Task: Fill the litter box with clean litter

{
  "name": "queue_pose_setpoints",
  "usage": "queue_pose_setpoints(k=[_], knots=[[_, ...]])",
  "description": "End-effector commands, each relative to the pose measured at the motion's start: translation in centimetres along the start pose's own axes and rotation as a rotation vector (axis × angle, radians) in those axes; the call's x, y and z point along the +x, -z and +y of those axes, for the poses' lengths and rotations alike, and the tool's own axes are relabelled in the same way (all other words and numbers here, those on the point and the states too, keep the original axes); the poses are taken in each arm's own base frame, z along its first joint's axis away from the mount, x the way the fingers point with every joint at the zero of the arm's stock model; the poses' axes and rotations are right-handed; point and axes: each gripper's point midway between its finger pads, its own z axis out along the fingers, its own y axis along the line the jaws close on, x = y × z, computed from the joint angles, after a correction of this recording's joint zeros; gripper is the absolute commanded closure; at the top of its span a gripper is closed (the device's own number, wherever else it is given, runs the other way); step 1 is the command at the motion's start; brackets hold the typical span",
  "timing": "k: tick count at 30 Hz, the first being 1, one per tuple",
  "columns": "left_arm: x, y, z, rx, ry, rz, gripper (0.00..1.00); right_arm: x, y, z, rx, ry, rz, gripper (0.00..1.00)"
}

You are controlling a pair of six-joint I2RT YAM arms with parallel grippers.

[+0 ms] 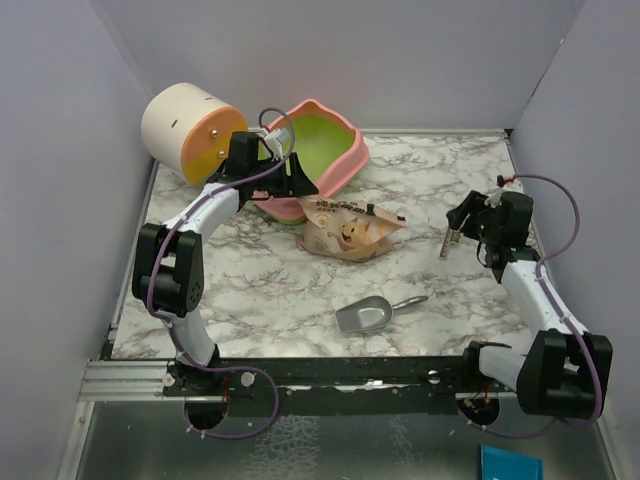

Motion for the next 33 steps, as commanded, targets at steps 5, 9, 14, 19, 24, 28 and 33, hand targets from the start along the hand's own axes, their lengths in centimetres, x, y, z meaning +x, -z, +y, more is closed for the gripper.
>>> queue_pose_setpoints(k=[5, 9, 14, 19, 24, 28, 33], knots=[[0.1, 1.0, -4.9, 0.247, 0.086, 0.010, 0.43, -1.2, 1.6, 3.9, -0.212, 0.076, 0.015, 0.44], [-0.3, 2.1, -7.2, 0.354, 0.091, -0.007, 0.45, -0.9, 2.2, 4.5, -0.252, 0.093, 0.022, 0.44], [-0.5, 4.0, -7.3, 0.315, 0.102, -0.018, 0.47, -0.7, 2.5, 5.0, -0.282, 0.107, 0.040, 0.44], [-1.7, 6.5, -3.1, -0.051, 0.066, -0.094, 0.46, -1.3, 3.1, 5.2, -0.280, 0.114, 0.010, 0.44], [-0.3, 6.8, -1.8, -0.115, 0.070, -0.073, 0.46, -1.5, 3.4, 5.7, -0.303, 0.113, -0.002, 0.44], [-0.6, 5.7, -1.5, -0.071, 0.054, -0.082, 0.47, -1.2, 3.6, 6.0, -0.325, 0.113, 0.006, 0.44], [0.3, 3.3, 1.8, -0.132, 0.110, 0.014, 0.48, -1.3, 3.9, 6.2, -0.330, 0.121, 0.000, 0.44]])
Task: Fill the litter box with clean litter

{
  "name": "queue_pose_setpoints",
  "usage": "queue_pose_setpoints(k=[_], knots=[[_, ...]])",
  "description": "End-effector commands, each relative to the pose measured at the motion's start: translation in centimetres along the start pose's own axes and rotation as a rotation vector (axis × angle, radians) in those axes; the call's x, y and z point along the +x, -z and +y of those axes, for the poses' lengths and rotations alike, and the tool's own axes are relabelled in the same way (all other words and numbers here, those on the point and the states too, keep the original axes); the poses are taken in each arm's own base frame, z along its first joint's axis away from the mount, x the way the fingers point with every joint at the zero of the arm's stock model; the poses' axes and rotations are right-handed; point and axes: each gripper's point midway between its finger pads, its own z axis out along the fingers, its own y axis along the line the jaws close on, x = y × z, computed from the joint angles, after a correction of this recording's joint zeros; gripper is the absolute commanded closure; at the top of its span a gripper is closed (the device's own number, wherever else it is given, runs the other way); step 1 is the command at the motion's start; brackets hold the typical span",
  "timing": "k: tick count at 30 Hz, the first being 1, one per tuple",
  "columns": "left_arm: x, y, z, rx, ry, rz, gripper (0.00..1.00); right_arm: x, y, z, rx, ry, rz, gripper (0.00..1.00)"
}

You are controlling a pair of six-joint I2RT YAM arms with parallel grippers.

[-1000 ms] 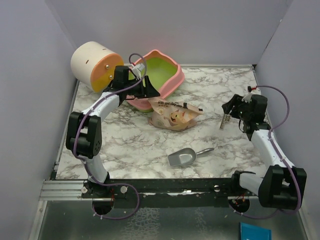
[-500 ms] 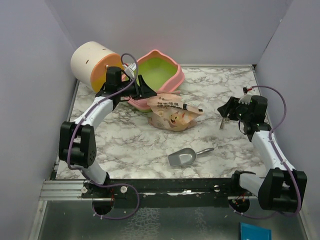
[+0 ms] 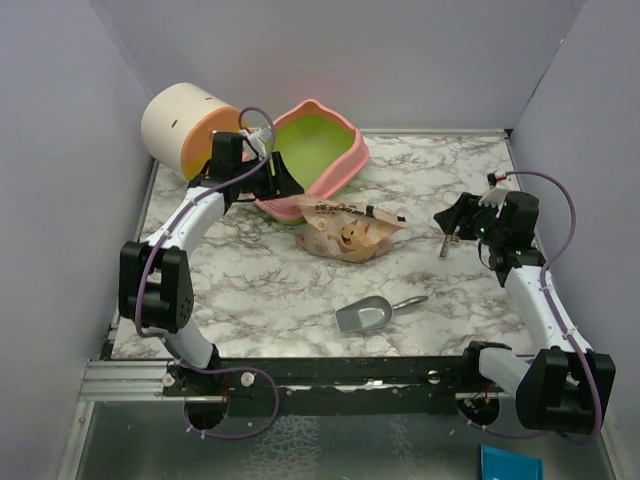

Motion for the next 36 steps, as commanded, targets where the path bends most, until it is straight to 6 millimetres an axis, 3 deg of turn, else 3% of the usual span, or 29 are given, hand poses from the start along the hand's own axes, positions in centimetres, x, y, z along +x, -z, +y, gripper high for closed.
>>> queue_pose_setpoints(k=[1, 6, 13, 26, 30, 34, 36], knots=[[1.0, -2.5, 3.1, -0.061, 0.040, 0.091, 0.48, -1.0, 0.6, 1.0, -0.036, 0.034, -0.030, 0.44], [0.9, -3.6, 1.8, 0.037, 0.082, 0.095, 0.49, -1.2, 0.7, 1.0, -0.032, 0.040, -0.033, 0.44], [-1.3, -4.0, -1.7, 0.232, 0.130, 0.013, 0.50, -1.1, 0.4, 1.1, -0.045, 0.035, -0.023, 0.44], [-1.3, -3.9, -5.8, 0.440, 0.112, 0.064, 0.52, -1.0, 0.2, 1.4, -0.067, 0.039, -0.027, 0.44], [-1.3, -4.1, -7.1, 0.472, 0.029, 0.066, 0.55, -1.3, 0.2, 2.9, -0.146, 0.069, -0.019, 0.45], [-1.4, -4.5, -7.9, 0.441, -0.109, 0.070, 0.61, -1.8, 0.4, 6.1, -0.268, 0.118, 0.002, 0.46], [-1.3, -4.4, -8.2, 0.426, -0.179, 0.070, 0.69, -2.1, 0.5, 7.5, -0.317, 0.145, 0.016, 0.47]])
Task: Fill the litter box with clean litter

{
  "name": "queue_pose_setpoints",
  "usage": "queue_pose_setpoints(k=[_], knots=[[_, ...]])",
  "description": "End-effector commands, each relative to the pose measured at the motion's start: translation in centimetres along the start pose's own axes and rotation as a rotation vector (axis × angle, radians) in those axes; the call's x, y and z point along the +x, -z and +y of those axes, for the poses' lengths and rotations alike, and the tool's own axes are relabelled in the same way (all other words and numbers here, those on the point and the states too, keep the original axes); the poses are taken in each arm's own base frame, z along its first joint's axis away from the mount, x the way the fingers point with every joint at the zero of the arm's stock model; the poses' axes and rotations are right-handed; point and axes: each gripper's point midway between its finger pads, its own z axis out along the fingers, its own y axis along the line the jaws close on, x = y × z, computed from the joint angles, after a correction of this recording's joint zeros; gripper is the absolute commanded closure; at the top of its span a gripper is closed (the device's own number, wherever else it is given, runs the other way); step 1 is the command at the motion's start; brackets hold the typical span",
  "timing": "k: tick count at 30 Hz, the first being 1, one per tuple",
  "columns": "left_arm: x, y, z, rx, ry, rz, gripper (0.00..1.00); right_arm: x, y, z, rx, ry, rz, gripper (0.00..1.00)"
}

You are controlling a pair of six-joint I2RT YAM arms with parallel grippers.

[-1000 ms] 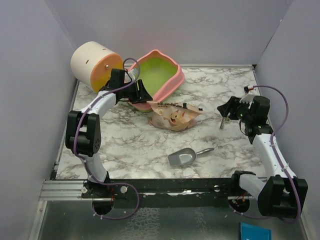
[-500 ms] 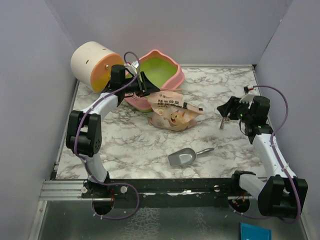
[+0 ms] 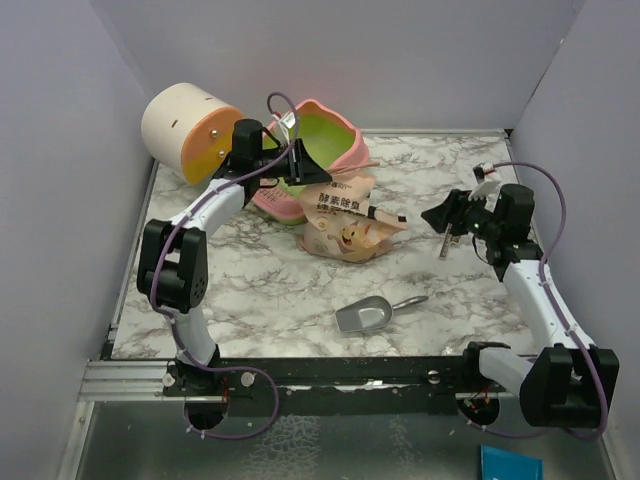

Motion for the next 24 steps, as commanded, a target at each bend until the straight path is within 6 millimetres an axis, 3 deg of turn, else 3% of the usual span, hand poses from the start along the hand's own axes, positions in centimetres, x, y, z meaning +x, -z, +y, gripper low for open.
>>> queue_pose_setpoints(k=[1, 4, 10, 11, 13, 16, 24], knots=[[-0.6, -0.4, -2.4, 0.014, -0.248, 0.034, 0.73, -2.5, -0.1, 4.7, -0.181, 0.108, -0.003, 0.47], [-1.3, 0.3, -3.5, -0.002, -0.364, -0.004, 0.87, -2.8, -0.2, 5.7, -0.217, 0.120, 0.014, 0.48], [-1.8, 1.3, -6.1, 0.001, -0.613, -0.066, 0.88, -2.8, -2.0, 6.3, -0.253, 0.116, 0.071, 0.49], [-1.2, 1.5, -6.0, -0.002, -0.644, -0.072, 0.90, -2.8, -2.5, 6.2, -0.257, 0.111, 0.084, 0.49], [-1.4, 2.4, -8.0, 0.040, -0.804, -0.171, 1.00, -3.0, -3.4, 6.2, -0.281, 0.112, 0.102, 0.49], [-0.9, 3.9, -9.9, 0.026, -0.990, -0.312, 1.00, -3.6, -4.8, 6.5, -0.334, 0.130, 0.127, 0.52], [-0.9, 3.9, -11.4, 0.061, -1.111, -0.341, 1.00, -3.1, -7.5, 8.8, -0.476, 0.223, 0.249, 0.53]])
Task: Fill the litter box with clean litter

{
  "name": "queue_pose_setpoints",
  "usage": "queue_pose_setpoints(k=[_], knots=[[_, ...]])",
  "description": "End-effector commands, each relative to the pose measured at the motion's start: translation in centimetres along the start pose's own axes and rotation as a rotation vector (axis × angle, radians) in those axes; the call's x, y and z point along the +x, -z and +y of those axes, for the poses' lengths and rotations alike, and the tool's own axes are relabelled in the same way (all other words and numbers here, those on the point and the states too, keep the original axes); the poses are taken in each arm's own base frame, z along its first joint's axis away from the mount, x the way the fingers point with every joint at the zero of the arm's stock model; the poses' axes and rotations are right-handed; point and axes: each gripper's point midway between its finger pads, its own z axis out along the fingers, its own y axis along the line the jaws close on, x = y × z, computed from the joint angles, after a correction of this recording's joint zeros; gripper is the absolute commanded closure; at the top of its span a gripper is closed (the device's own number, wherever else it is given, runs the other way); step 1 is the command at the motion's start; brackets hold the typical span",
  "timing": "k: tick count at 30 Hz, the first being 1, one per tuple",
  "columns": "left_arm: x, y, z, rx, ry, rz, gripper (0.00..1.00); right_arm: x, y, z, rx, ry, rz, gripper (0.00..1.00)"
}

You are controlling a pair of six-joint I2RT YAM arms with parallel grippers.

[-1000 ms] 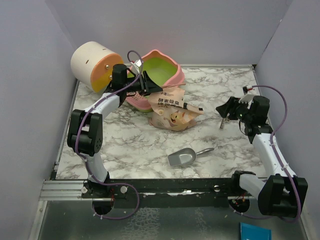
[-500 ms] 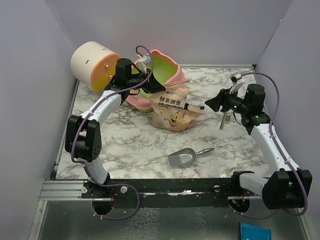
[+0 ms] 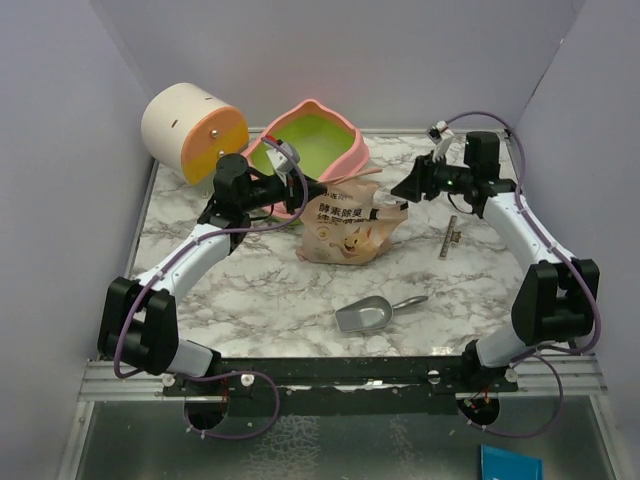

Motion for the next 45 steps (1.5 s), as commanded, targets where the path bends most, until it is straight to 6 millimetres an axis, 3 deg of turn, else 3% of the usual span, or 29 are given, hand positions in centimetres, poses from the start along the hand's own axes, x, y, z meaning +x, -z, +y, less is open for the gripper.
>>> queue_pose_setpoints(k=[1, 9, 20, 29, 38, 40, 42, 43, 45], knots=[[-6.0, 0.0, -0.2, -0.014, -0.250, -0.170, 1.00, 0.2, -1.2, 2.3, -0.132, 0.084, 0.081, 0.53], [-5.7, 0.4, -0.5, -0.008, -0.355, -0.200, 1.00, 1.2, -2.8, 3.0, -0.196, 0.144, 0.099, 0.52], [-5.9, 0.1, -1.1, 0.034, -0.385, -0.208, 1.00, 1.1, -5.6, 3.1, -0.285, 0.218, 0.162, 0.51], [-6.2, -0.6, -0.6, 0.051, -0.384, -0.207, 1.00, 2.5, -4.9, 4.4, -0.356, 0.250, 0.212, 0.49], [-7.2, -1.1, -0.7, 0.083, -0.391, -0.223, 1.00, 5.9, -5.2, 5.0, -0.395, 0.218, 0.278, 0.45], [-7.4, -1.2, -0.6, 0.082, -0.392, -0.227, 1.00, 6.0, -5.8, 4.3, -0.347, 0.210, 0.286, 0.56], [-7.5, -1.2, -0.5, 0.076, -0.397, -0.231, 1.00, 5.9, -6.3, 3.1, -0.275, 0.209, 0.290, 0.87], [-7.6, -1.2, -0.4, 0.071, -0.400, -0.234, 1.00, 5.5, -6.6, 2.0, -0.201, 0.202, 0.286, 0.97], [-7.7, -1.2, -0.3, 0.067, -0.405, -0.236, 1.00, 4.2, -6.7, 0.4, -0.069, 0.195, 0.242, 0.99]])
